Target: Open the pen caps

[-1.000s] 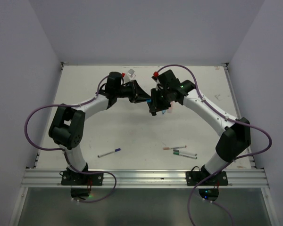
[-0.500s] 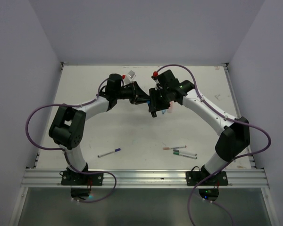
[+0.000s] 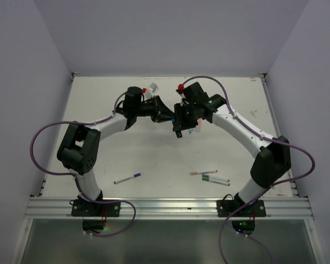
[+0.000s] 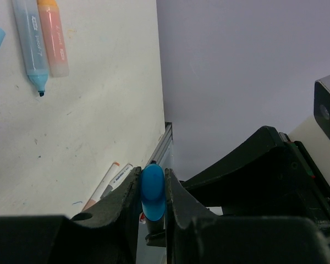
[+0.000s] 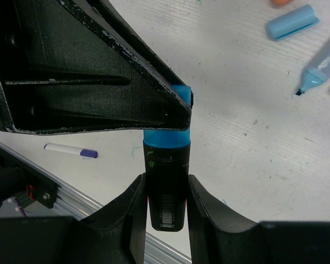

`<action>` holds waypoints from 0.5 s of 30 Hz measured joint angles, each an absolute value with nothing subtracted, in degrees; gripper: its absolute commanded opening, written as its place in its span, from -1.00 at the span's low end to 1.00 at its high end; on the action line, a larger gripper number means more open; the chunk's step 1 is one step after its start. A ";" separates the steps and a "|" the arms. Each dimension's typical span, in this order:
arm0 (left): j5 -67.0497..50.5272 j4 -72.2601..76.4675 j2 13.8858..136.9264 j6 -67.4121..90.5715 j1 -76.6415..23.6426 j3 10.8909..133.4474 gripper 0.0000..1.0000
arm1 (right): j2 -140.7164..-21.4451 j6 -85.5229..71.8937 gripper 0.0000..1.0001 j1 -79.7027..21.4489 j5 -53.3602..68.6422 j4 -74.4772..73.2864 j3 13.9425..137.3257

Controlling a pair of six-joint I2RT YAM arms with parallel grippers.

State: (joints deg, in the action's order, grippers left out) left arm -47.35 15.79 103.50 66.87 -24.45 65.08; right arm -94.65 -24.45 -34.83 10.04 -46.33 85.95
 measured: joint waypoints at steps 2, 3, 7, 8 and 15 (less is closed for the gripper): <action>-47.31 15.59 103.50 66.76 -24.45 64.90 -0.59 | -94.65 -24.45 -1.00 -34.83 10.02 -46.26 85.73; -47.31 15.40 103.50 66.57 -24.45 64.90 -0.56 | -94.65 -24.45 -1.00 -34.83 10.02 -46.28 85.71; -47.27 14.92 103.48 65.52 -24.47 64.90 -0.56 | -94.65 -24.53 -1.00 -34.85 10.02 -46.30 85.71; -47.27 14.90 103.46 65.39 -24.51 64.93 -0.56 | -94.65 -24.60 -1.00 -34.87 10.00 -46.33 85.71; -46.83 14.50 103.15 65.17 -24.69 64.93 -0.61 | -94.65 -24.95 -1.00 -34.87 10.02 -46.33 85.71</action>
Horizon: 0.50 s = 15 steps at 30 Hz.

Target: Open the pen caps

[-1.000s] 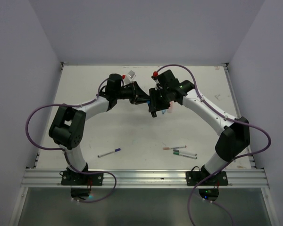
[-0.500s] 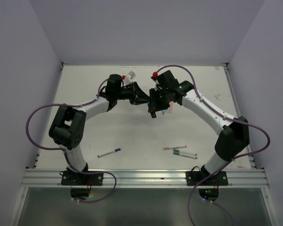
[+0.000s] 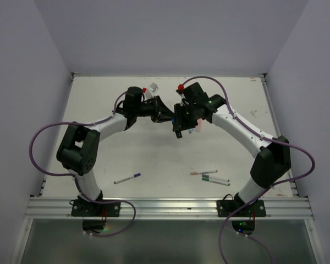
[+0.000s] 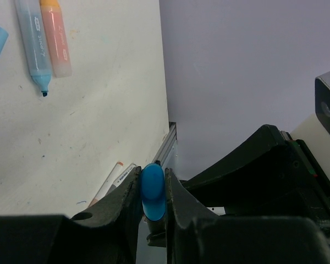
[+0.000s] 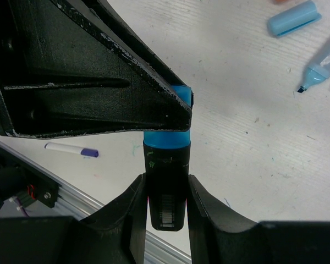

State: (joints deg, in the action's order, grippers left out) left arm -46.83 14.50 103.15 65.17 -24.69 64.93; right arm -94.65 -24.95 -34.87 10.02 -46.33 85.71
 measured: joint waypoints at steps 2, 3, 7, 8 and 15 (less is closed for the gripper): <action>-46.61 14.48 103.04 64.90 -24.80 64.93 -0.65 | -94.65 -25.08 -1.00 -34.87 10.02 -46.33 85.67; -46.52 14.48 103.00 64.88 -24.84 64.93 -0.65 | -94.65 -25.12 -1.00 -34.87 10.02 -46.28 85.56; -46.37 13.93 103.00 64.55 -24.97 64.93 -0.34 | -94.65 -25.50 -1.00 -34.87 10.04 -46.24 85.25; -46.26 13.87 103.00 64.34 -25.06 64.93 -0.32 | -94.65 -25.56 -1.00 -34.89 10.07 -46.19 85.21; -46.41 12.82 102.98 63.83 -26.41 64.93 -0.48 | -94.65 -25.93 -1.00 -34.87 10.02 -45.15 85.14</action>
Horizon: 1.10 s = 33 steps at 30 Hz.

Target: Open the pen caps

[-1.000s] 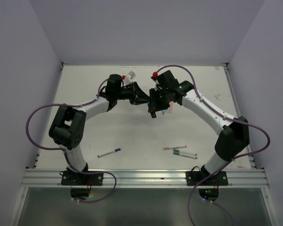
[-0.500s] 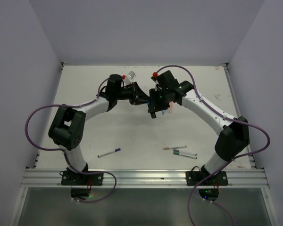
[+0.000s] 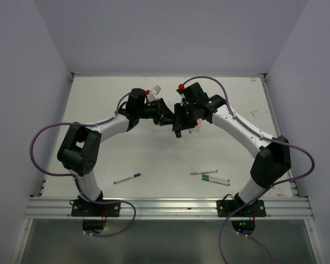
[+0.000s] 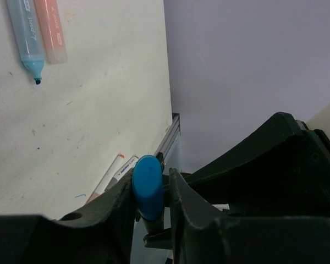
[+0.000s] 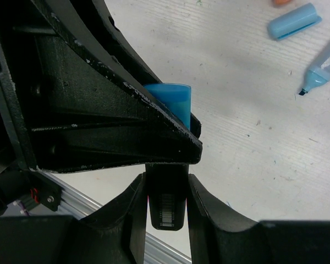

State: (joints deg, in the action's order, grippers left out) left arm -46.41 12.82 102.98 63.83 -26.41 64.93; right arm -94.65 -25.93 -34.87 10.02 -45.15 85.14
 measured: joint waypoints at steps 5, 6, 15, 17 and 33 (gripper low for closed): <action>-46.54 12.53 102.94 63.86 -26.44 64.93 -0.63 | -94.65 -25.93 -1.00 -34.87 10.02 -44.93 85.06; -46.54 12.51 102.94 63.88 -26.44 64.93 -0.58 | -94.65 -25.93 -1.00 -34.87 10.02 -44.91 84.99; -46.24 11.94 102.94 63.64 -26.44 64.93 -0.24 | -94.32 -25.96 -1.00 -34.87 10.04 -44.07 83.00; -46.19 11.73 102.94 63.64 -26.44 64.93 -0.28 | -94.08 -25.96 -1.00 -34.87 10.04 -43.88 82.72; -45.78 11.70 102.98 63.83 -26.17 64.95 -1.00 | -93.23 -25.98 -1.00 -34.85 10.37 -43.38 81.78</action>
